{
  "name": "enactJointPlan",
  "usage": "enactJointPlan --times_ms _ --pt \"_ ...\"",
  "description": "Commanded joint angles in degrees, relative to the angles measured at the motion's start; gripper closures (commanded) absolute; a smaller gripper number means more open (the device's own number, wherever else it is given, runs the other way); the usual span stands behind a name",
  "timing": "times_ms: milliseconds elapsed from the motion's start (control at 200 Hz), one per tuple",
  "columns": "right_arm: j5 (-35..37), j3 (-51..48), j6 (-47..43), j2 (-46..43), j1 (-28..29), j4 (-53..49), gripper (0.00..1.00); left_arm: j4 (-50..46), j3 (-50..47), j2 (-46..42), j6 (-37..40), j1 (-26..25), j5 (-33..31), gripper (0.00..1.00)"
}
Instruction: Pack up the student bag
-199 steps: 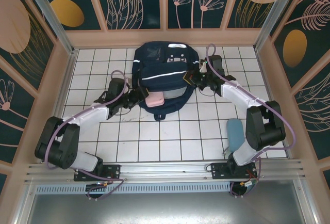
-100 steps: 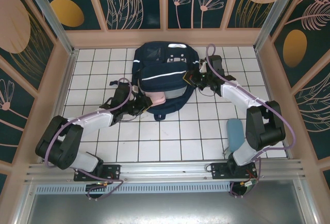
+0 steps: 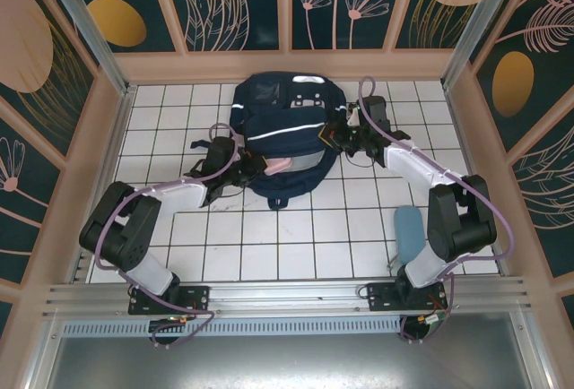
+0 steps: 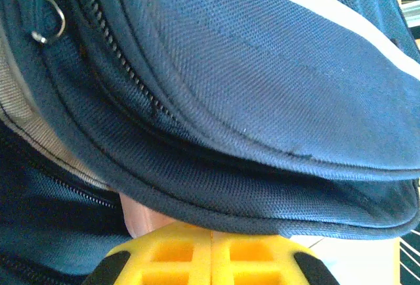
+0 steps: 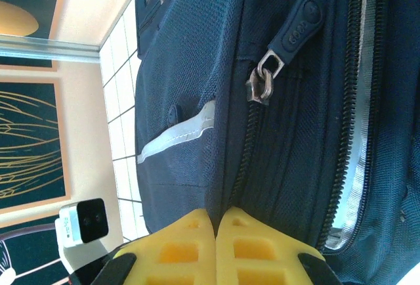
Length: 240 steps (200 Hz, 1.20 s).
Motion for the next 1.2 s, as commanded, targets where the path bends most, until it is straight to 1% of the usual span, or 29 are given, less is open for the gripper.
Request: enactJointPlan --times_ms 0,80,160,265,340,410,505,571,611,731,831,871,901,981,1086,1121,1196 --pt "-1.83 0.01 -0.79 -2.03 0.4 1.04 1.0 6.47 1.6 2.83 -0.1 0.13 -4.55 0.92" --pt "-1.61 -0.07 -0.77 -2.12 0.35 0.93 1.0 5.77 2.66 3.23 0.13 0.22 -4.8 0.92" --pt "-1.53 -0.24 -0.67 -2.2 0.35 0.81 1.0 4.13 2.64 1.74 0.82 0.15 -3.38 0.87" --pt "-1.05 -0.34 -0.77 -2.46 0.39 0.67 1.0 -4.93 3.2 -2.08 4.62 -0.24 -3.7 0.79" --pt "-0.73 -0.34 -0.79 -2.56 0.36 0.71 1.0 -11.32 3.52 -4.79 6.99 -1.6 -4.92 0.76" --pt "-0.64 -0.43 -0.67 -2.5 0.44 1.01 1.0 -14.13 3.27 -6.17 7.8 -3.02 -5.06 0.76" --pt "-0.56 -0.51 -0.63 -2.29 0.37 1.07 1.0 -14.5 3.16 -6.05 8.08 -4.37 -4.82 0.82" --pt "-0.62 -0.69 -0.41 -2.13 0.4 1.28 1.0 -13.76 3.79 -4.67 8.13 -4.83 -4.39 0.88" --pt "-0.64 -0.77 -0.33 -2.16 0.43 1.28 1.0 -13.2 4.45 -3.38 8.08 -5.1 -3.57 0.9" --pt "-0.52 -1.02 -0.35 -2.31 0.4 1.01 1.0 -12.73 7.23 0.87 8.92 -5.37 -1.81 0.91" --pt "0.05 -1.15 -0.41 -2.64 0.33 0.48 1.0 -13.72 10.5 4.18 10.26 -5.38 -3.72 0.91" --pt "0.06 -0.89 -0.61 -2.65 0.25 0.18 1.0 -13.94 11.77 4.46 10.75 -5.37 -3.78 0.9" --pt "0.22 -0.69 -0.67 -2.73 0.17 -0.18 1.0 -14.16 12.59 6.9 10.69 -5.34 -3.84 0.9" --pt "0.32 -0.36 -0.98 -2.99 -0.2 -0.62 1.0 -14.68 12.95 8.62 11.33 -5.32 -3.99 0.9" --pt "0.37 0.1 -1.31 -3.1 -0.59 -1.18 1.0 -15.08 14.75 9.24 12.56 -5.27 -8.23 0.89" --pt "0.25 0.18 -1.31 -3.08 -0.7 -1.24 1.0 -14.9 15.0 9.29 13.19 -5.25 -10.59 0.88" --pt "0.06 0.12 -1.31 -3.09 -0.77 -1.34 1.0 -11.75 14.31 9.03 14.62 -5.31 -15.12 0.88"
